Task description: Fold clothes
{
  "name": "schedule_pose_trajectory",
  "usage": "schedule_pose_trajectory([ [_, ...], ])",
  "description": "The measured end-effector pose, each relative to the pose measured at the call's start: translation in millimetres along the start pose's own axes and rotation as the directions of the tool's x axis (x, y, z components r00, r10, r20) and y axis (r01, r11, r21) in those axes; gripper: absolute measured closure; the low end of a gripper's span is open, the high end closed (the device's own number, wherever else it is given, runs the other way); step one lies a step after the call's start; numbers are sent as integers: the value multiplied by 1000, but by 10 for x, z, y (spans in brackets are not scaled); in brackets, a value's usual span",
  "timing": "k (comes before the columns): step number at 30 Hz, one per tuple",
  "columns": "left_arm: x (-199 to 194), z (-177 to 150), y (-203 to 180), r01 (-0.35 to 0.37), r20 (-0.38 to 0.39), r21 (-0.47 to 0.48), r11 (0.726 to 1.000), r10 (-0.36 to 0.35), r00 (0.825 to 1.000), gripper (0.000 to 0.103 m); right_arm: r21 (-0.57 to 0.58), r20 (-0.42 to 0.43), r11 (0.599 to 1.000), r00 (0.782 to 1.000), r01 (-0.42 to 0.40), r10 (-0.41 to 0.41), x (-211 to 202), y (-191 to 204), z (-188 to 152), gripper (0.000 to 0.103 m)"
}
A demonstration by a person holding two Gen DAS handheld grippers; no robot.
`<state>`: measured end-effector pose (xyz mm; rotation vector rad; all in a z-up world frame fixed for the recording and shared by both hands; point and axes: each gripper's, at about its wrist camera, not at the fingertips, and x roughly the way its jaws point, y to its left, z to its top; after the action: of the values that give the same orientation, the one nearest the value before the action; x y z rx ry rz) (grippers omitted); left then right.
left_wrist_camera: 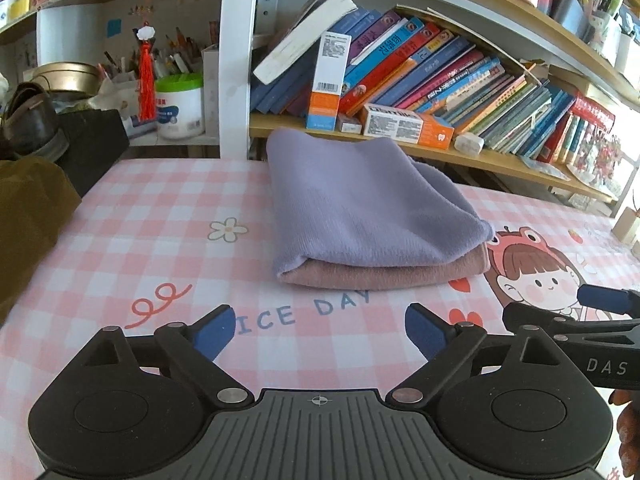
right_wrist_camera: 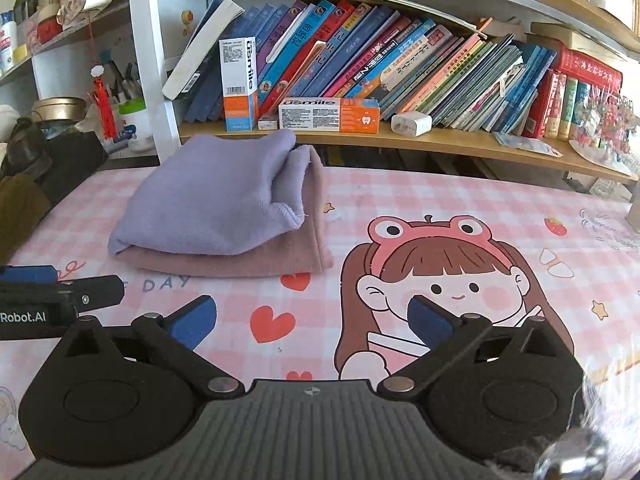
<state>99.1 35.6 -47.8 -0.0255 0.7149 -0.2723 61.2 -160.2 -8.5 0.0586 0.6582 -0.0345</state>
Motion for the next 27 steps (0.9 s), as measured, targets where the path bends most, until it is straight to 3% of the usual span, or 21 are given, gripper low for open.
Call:
schedule_pose_trajectory([
  [11,6,-3,1,-6,24,16,1000,6,1000,2,-8,-10,1000,1000,3,-3,22,24,6,0],
  [27,56,12,26,1,14,4,1000,-2,1000,1,-11,-27,1000,1000,5,-5,77,69,19,0],
])
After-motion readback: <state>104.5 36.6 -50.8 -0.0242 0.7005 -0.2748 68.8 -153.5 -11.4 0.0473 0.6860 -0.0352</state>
